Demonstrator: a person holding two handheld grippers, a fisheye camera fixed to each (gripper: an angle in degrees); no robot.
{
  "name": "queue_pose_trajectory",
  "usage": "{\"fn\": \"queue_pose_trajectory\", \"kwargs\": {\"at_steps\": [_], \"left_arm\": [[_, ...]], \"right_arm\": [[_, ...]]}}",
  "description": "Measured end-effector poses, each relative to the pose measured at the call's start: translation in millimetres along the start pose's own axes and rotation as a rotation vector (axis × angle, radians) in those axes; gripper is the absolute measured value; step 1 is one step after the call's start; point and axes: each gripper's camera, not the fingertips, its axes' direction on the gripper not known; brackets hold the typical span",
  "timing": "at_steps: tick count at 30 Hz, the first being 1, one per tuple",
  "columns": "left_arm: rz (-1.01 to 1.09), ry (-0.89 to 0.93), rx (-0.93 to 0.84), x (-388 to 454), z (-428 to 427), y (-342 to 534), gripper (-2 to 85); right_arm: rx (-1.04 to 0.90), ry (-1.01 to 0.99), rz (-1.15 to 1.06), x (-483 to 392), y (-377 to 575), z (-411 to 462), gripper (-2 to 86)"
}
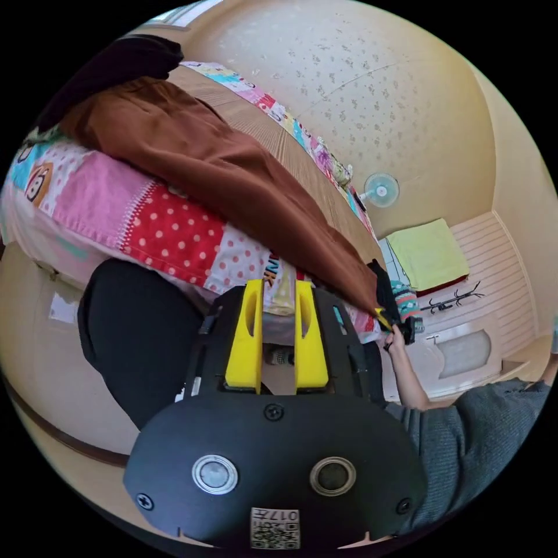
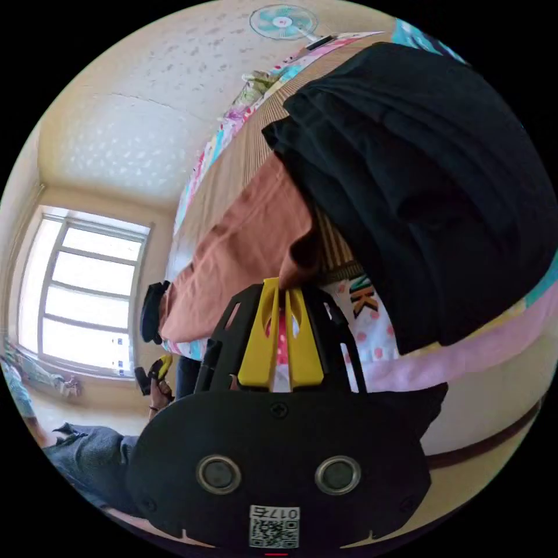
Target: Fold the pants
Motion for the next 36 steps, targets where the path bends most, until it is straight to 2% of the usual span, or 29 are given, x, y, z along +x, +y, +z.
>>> {"fn": "queue_pose_trajectory", "kwargs": {"at_steps": [2,5,9,13,17,19,22,27,28,30,32,36], "left_arm": [[-0.067,-0.013,0.068,-15.3,-10.5,-13.6,11.7],[-0.194,-0.015,0.267,-46.2,-35.2,-41.4,15.3],[-0.373,-0.112,0.444,-89.9,-50.3,-80.6,17.7],[-0.416,-0.171,0.365,-116.4,-29.4,-111.1,16.7],[-0.420,-0.096,0.315,-126.9,-12.1,-119.6,5.5],[-0.355,-0.028,0.359,-113.8,-19.0,-123.8,4.7],[-0.108,0.006,0.410,-49.4,-30.7,-143.7,4.3],[0.482,-0.105,0.381,146.9,8.4,-134.4,4.1],[0.542,-0.118,0.367,166.4,20.0,-127.0,4.1],[0.740,-0.126,0.262,226.8,79.8,-89.0,4.5],[0.834,-0.095,0.152,248.5,130.4,-57.6,5.0],[0.793,0.070,-0.177,240.3,224.5,-3.7,6.8]], "right_arm": [[0.045,-0.042,0.071,9.1,8.3,-19.7,1.1],[0.149,-0.062,0.089,2.2,22.5,-46.3,1.2],[0.121,-0.086,0.078,-3.8,22.6,-62.4,0.7],[0.124,-0.097,0.065,-10.7,24.6,-78.1,0.5],[0.146,-0.101,0.051,-19.5,25.9,-97.7,0.4],[0.161,-0.114,0.044,-22.9,24.3,-106.2,0.3],[0.180,-0.131,0.025,-31.9,18.2,-116.4,0.3],[0.155,-0.180,-0.041,-58.7,5.9,-107.8,0.4],[0.149,-0.186,-0.050,-61.8,5.3,-105.0,0.5],[0.116,-0.197,-0.073,-70.6,4.5,-91.4,0.5],[0.082,-0.199,-0.080,-72.9,4.9,-79.0,0.6],[0.022,-0.247,-0.094,-69.3,11.1,-57.4,1.0]]}}
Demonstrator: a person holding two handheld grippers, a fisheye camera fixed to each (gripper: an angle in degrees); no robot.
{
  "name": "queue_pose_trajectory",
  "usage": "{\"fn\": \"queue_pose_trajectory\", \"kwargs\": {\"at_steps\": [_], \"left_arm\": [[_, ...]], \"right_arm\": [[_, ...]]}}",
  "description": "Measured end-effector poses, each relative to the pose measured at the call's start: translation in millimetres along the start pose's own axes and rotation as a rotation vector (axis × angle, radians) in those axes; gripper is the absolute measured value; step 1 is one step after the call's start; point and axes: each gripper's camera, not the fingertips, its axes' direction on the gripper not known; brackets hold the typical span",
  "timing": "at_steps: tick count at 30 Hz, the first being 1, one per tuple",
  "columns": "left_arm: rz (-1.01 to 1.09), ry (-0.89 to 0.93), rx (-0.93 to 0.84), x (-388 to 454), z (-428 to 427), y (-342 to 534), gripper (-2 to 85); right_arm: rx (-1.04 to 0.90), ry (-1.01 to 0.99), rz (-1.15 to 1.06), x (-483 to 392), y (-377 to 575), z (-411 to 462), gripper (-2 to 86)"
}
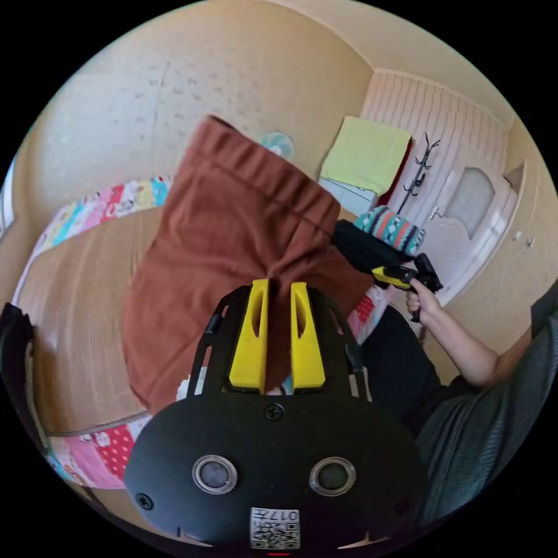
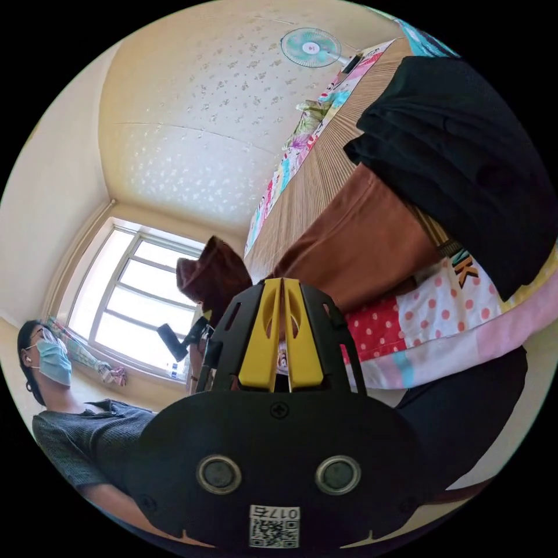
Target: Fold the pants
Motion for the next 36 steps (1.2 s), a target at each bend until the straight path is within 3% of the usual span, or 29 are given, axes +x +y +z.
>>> {"fn": "queue_pose_trajectory", "kwargs": {"at_steps": [4,10,13,15,16,18,20,22,24,27,31,34,36], "left_arm": [[-0.055,0.030,-0.029,-3.8,10.1,32.9,6.9],[-0.169,-0.244,0.115,-35.6,-43.0,68.9,10.6],[-0.224,-0.225,-0.030,-73.4,-23.8,83.5,4.5],[-0.282,-0.128,-0.256,-105.6,10.1,97.8,0.0],[-0.309,-0.094,-0.253,-111.6,10.7,101.7,-0.2],[-0.390,-0.020,-0.156,-125.4,-8.4,111.3,-0.6],[-0.435,-0.001,-0.067,-131.1,-27.9,119.3,-0.4],[-0.501,0.044,0.126,-137.7,-54.6,136.2,0.2],[-0.617,0.091,0.353,-150.9,-80.4,162.9,8.0],[-0.739,0.018,0.276,-172.6,-75.6,172.5,16.6],[-0.804,0.264,0.103,-197.7,-32.9,174.5,12.9],[-0.850,0.439,0.177,-209.7,-29.4,193.7,8.0],[-0.747,0.607,0.270,-208.2,-43.4,197.7,6.6]], "right_arm": [[-0.075,-0.021,-0.017,7.7,3.8,15.1,2.5],[-0.167,-0.045,-0.036,10.8,-8.0,71.0,10.2],[-0.230,0.013,-0.060,10.2,-25.1,121.0,13.6],[-0.357,0.081,-0.058,15.6,-39.6,178.2,14.4],[-0.398,0.090,-0.067,15.4,-42.1,194.0,13.8],[-0.554,0.316,-0.135,-5.4,-50.1,239.6,10.9],[-0.647,0.400,-0.253,-36.3,-52.0,250.0,8.8],[-0.652,0.372,-0.315,-54.9,-50.0,242.5,7.5],[-0.657,0.322,-0.287,-43.7,-45.6,230.0,6.8],[-0.708,0.391,-0.179,7.9,-36.3,232.7,7.1],[-0.566,0.281,-0.097,21.7,-39.1,198.1,6.1],[-0.282,0.390,-0.185,-3.1,-35.4,154.6,2.6],[-0.178,0.440,-0.242,-11.0,-39.0,150.3,1.5]]}}
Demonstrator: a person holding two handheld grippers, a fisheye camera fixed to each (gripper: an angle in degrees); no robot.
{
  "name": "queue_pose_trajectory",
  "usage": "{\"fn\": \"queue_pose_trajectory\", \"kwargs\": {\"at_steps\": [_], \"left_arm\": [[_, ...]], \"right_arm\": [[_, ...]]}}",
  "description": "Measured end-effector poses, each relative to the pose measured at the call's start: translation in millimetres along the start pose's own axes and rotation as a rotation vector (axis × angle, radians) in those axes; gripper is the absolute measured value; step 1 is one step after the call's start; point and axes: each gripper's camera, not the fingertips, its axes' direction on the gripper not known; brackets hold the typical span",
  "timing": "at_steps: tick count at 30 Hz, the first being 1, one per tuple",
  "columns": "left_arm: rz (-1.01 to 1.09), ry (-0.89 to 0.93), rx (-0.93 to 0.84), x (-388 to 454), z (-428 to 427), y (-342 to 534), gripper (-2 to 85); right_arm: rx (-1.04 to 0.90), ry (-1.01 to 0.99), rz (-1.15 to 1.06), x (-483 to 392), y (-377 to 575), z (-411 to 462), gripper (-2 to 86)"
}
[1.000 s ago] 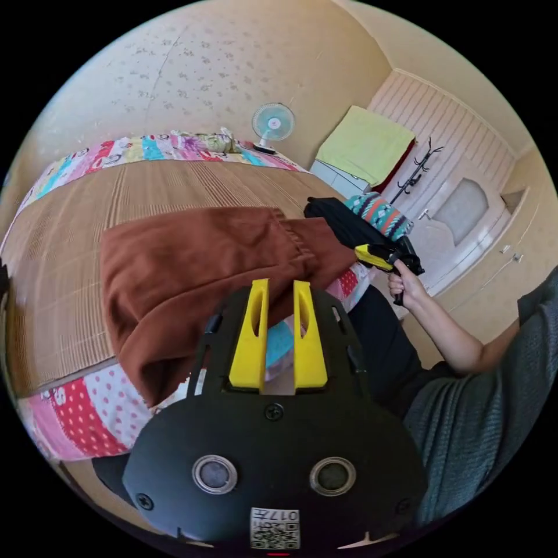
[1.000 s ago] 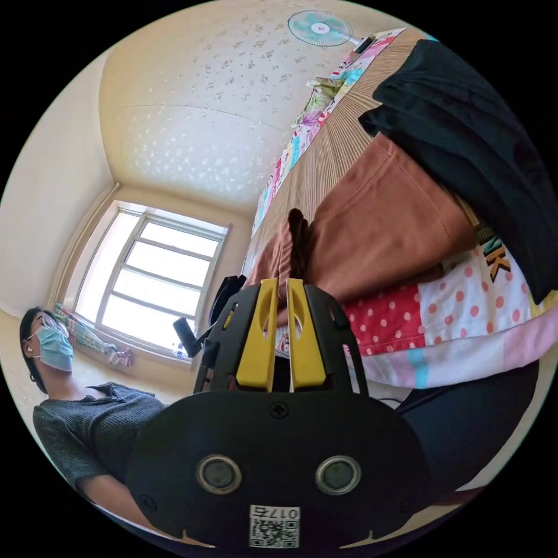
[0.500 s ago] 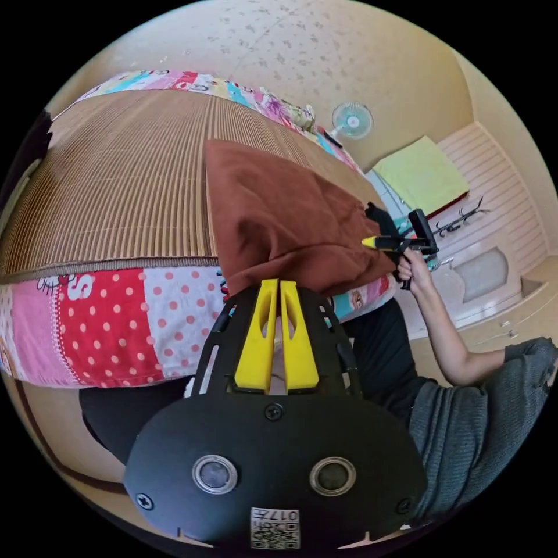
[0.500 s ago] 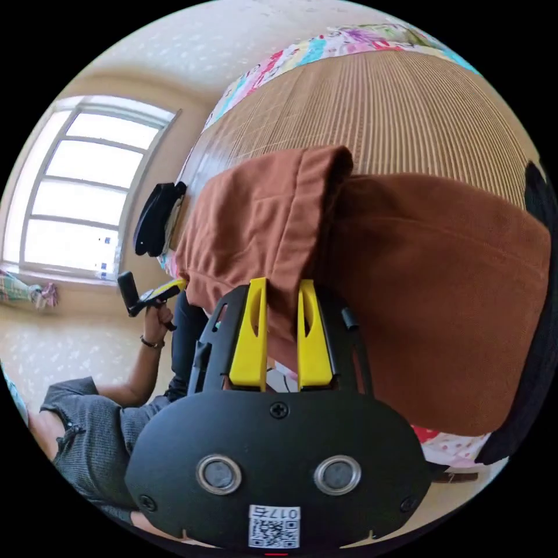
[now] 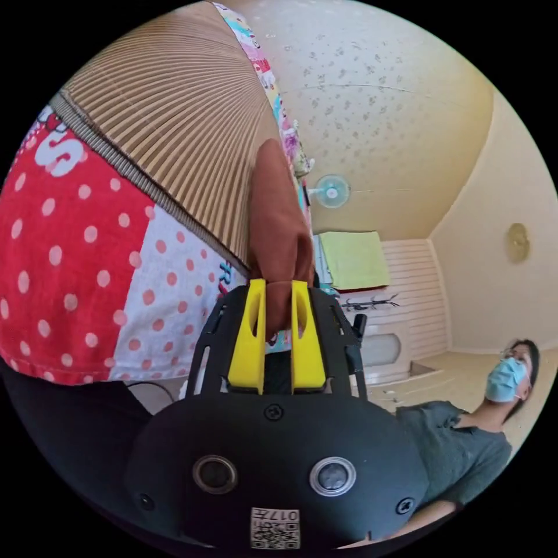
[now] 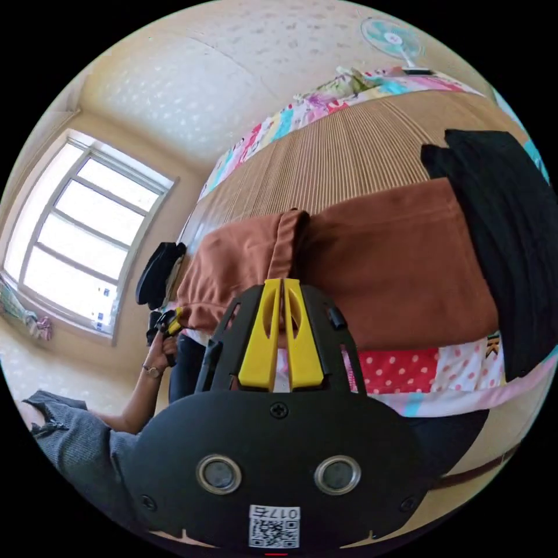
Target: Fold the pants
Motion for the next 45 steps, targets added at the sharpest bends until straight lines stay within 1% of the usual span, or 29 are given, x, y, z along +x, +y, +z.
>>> {"fn": "queue_pose_trajectory", "kwargs": {"at_steps": [1,2,3,5,6,7,9,10,12,14,16,17,20,22,24,25,26,27,28,29,30,31,33,35,37,38,40,42,45], "left_arm": [[0.048,0.054,-0.002,7.2,-1.7,1.1,6.4],[0.154,0.117,-0.014,27.3,-3.4,3.6,6.2],[0.268,0.139,-0.027,54.5,-4.6,6.6,6.0],[0.413,0.149,-0.047,99.1,-4.9,9.2,5.6],[0.500,0.132,-0.067,129.6,-2.4,10.2,5.4],[0.542,0.117,-0.071,145.2,-1.2,10.7,5.4],[0.701,0.081,-0.079,202.0,8.2,11.8,5.3],[0.730,0.078,-0.084,213.4,12.8,11.4,5.3],[0.821,0.093,-0.121,250.7,42.9,6.2,5.2],[0.853,0.102,-0.162,266.4,76.2,-0.9,5.4],[0.816,0.095,-0.229,269.7,115.2,-12.5,5.8],[0.778,0.050,-0.279,266.4,142.4,-20.2,6.2],[0.700,-0.080,-0.400,252.7,192.2,-23.9,9.0],[0.714,-0.119,-0.410,250.2,195.0,-12.9,10.0],[0.727,-0.274,-0.293,241.7,171.5,7.1,10.5],[0.712,-0.322,-0.250,237.3,162.5,11.9,10.8],[0.664,-0.408,-0.160,225.8,142.4,21.0,11.3],[0.580,-0.496,-0.071,210.1,120.7,29.4,12.6],[0.527,-0.537,-0.028,201.2,110.3,33.2,13.2],[0.389,-0.602,0.056,179.8,88.3,41.4,15.8],[0.250,-0.624,0.112,157.4,69.1,50.0,18.3],[0.187,-0.623,0.128,146.5,61.5,54.3,19.4],[-0.003,-0.549,0.147,109.7,43.5,71.3,21.1],[-0.116,-0.470,0.108,87.7,46.2,80.4,22.0],[-0.147,-0.359,0.066,76.6,58.5,86.0,20.9],[-0.157,-0.243,0.030,71.3,68.5,86.4,18.9],[-0.231,-0.147,-0.008,60.4,77.1,84.8,16.2],[-0.288,-0.030,-0.085,58.2,80.4,78.6,12.4],[-0.281,-0.041,-0.100,94.1,71.5,76.2,11.0]], "right_arm": [[-0.005,0.027,-0.002,-0.5,-2.9,5.2,1.3],[-0.056,0.080,-0.018,-2.0,-10.1,25.4,1.0],[-0.160,0.106,-0.013,-2.5,-17.3,54.2,0.8],[-0.289,0.142,0.006,-8.9,-20.3,93.4,0.6],[-0.290,0.141,-0.029,-21.9,-16.2,103.6,0.6],[-0.283,0.136,-0.049,-29.5,-13.7,107.0,0.6],[-0.296,0.054,-0.098,-53.7,-7.3,120.0,0.5],[-0.310,0.016,-0.110,-58.6,-7.0,123.5,0.5],[-0.385,-0.174,-0.163,-74.1,-9.4,135.8,0.4],[-0.427,-0.298,-0.172,-78.6,-12.7,137.6,0.5],[-0.449,-0.377,-0.146,-73.2,-17.2,130.7,0.5],[-0.448,-0.402,-0.127,-63.5,-21.0,119.9,0.5],[-0.436,-0.376,-0.085,-19.0,-29.4,80.3,0.5],[-0.443,-0.336,-0.047,21.3,-28.4,51.8,0.5],[-0.438,-0.357,0.021,83.7,-18.4,10.5,0.5],[-0.436,-0.376,0.050,100.3,-15.3,0.2,0.5],[-0.426,-0.422,0.108,133.0,-8.6,-21.2,0.5],[-0.406,-0.469,0.157,161.7,-2.3,-42.1,0.5],[-0.395,-0.489,0.179,174.7,0.5,-52.3,0.5],[-0.371,-0.523,0.219,197.6,5.1,-71.8,0.6],[-0.345,-0.554,0.247,216.0,7.5,-89.6,0.7],[-0.332,-0.573,0.256,223.9,7.7,-98.1,0.8],[-0.281,-0.660,0.277,246.1,2.5,-124.2,1.3],[-0.236,-0.752,0.276,257.0,-5.9,-136.9,2.2],[-0.202,-0.843,0.284,266.0,-16.1,-142.8,3.9],[-0.208,-0.878,0.308,270.9,-23.2,-142.1,6.4],[-0.241,-0.916,0.333,274.2,-34.0,-138.5,11.5],[-0.282,-0.965,0.350,272.9,-45.6,-134.3,18.6],[-0.306,-1.077,0.369,264.1,-53.1,-127.2,27.5]]}}
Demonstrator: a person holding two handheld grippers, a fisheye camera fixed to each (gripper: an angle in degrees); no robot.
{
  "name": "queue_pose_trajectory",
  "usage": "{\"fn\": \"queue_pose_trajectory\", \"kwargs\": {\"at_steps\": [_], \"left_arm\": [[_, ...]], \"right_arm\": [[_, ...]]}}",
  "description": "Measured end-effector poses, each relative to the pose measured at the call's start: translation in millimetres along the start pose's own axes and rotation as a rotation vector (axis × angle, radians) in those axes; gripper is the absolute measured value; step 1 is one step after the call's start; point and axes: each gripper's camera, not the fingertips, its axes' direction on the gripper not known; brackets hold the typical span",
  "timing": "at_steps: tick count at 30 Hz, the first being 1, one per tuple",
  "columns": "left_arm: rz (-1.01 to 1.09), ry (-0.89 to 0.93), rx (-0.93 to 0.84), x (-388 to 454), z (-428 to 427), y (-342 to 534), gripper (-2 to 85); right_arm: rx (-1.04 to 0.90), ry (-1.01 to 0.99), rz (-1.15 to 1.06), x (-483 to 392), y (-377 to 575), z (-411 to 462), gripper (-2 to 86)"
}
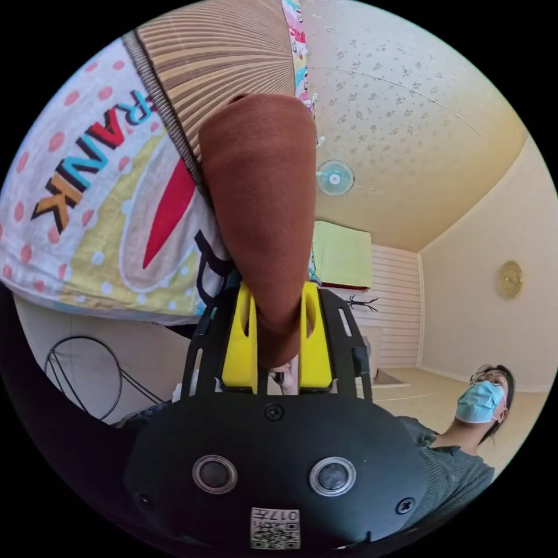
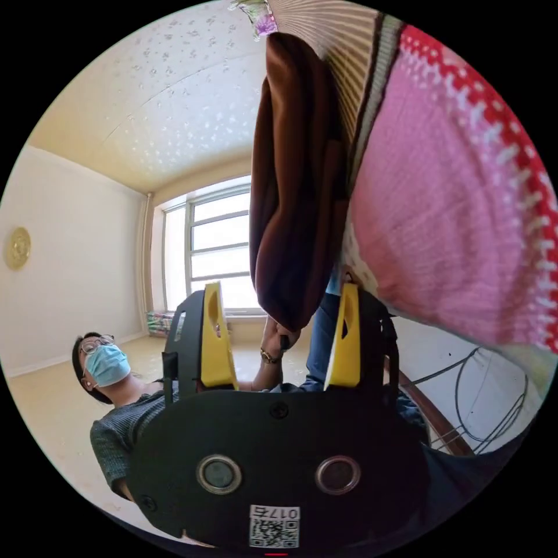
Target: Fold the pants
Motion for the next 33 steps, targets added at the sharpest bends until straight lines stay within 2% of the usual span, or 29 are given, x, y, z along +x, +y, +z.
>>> {"fn": "queue_pose_trajectory", "kwargs": {"at_steps": [5,8,11,13,15,17,21,23,25,26,27,28,30,32,33], "left_arm": [[0.049,-0.040,0.012,46.3,-30.5,27.1,10.8],[0.098,-0.106,0.007,65.3,-45.6,45.6,10.7],[0.211,-0.148,0.085,92.7,-67.6,61.4,10.6],[0.297,-0.160,0.132,112.4,-83.6,66.9,10.5],[0.371,-0.145,0.245,137.2,-111.9,70.7,10.4],[0.435,-0.140,0.335,160.9,-142.0,67.8,10.3],[0.567,-0.162,0.533,229.3,-233.7,48.3,10.5],[0.580,-0.176,0.608,252.0,-278.2,31.7,10.6],[0.517,-0.176,0.655,259.5,-323.0,7.7,10.7],[0.464,-0.202,0.673,256.3,-353.2,-11.7,10.7],[0.393,-0.266,0.689,245.0,-381.2,-31.3,10.7],[0.335,-0.294,0.694,234.8,-394.0,-41.0,10.7],[0.084,-0.411,0.688,178.4,-434.0,-72.2,10.4],[-0.028,-0.470,0.651,136.5,-449.7,-84.3,10.0],[-0.017,-0.368,0.685,118.1,-456.5,-81.5,9.9]], "right_arm": [[-0.025,-0.171,0.043,4.0,-9.5,39.6,30.1],[0.083,-0.268,0.064,5.1,-5.9,55.2,25.4],[-0.032,-0.113,0.001,-19.5,-14.5,89.2,19.6],[-0.115,-0.104,-0.065,-42.7,-30.0,116.0,16.4],[-0.241,-0.057,-0.176,-86.5,-59.8,172.5,12.1],[-0.343,-0.021,-0.266,-124.3,-81.8,230.2,11.3],[-0.535,-0.028,-0.453,-207.1,-126.3,398.4,11.7],[-0.624,-0.048,-0.462,-226.3,-148.1,477.9,13.1],[-0.733,0.004,-0.385,-222.7,-169.7,545.2,17.3],[-0.758,0.069,-0.297,-207.3,-179.7,572.4,22.0],[-0.741,0.120,-0.238,-187.9,-181.7,583.0,22.5],[-0.728,0.132,-0.226,-178.0,-179.0,583.5,22.8],[-0.742,0.138,-0.230,-137.9,-156.1,568.9,21.2],[-0.791,0.155,-0.207,-99.5,-137.1,542.0,20.8],[-0.818,0.163,-0.165,-69.4,-124.9,513.8,20.6]]}}
